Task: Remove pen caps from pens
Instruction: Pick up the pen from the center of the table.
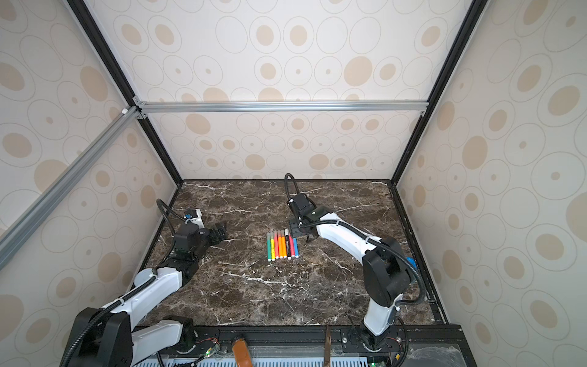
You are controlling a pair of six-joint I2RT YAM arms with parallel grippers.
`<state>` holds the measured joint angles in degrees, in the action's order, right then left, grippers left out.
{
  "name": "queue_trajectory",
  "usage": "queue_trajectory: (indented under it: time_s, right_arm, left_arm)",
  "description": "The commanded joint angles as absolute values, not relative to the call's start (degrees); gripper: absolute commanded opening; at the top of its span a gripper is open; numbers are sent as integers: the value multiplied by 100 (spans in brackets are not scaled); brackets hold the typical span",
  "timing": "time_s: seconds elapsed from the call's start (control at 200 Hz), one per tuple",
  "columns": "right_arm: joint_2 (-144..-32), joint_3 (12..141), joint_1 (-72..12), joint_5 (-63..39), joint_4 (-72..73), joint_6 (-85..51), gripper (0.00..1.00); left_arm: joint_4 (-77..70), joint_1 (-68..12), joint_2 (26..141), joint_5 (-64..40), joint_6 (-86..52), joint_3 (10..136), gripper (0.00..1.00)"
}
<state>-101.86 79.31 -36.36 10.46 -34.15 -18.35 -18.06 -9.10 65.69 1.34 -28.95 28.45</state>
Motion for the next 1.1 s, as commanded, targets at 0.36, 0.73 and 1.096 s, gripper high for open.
queue_trajectory:
  time_s: [0.36,0.73,1.096]
  right_arm:
    - [-11015,8112,-3681,646,-3749,-2114,56]
    - [-11484,8351,-3677,624,-3814,-2162,51]
    - [-11697,8410,-3678,658,-3928,-2243,46]
  left_arm:
    - [-1644,-1019,6723,20,-2979,3173,100]
    - [-1566,-1018,6737,21,-2971,3198,100]
    - [-1464,-1016,6785,20,-2974,3225,100]
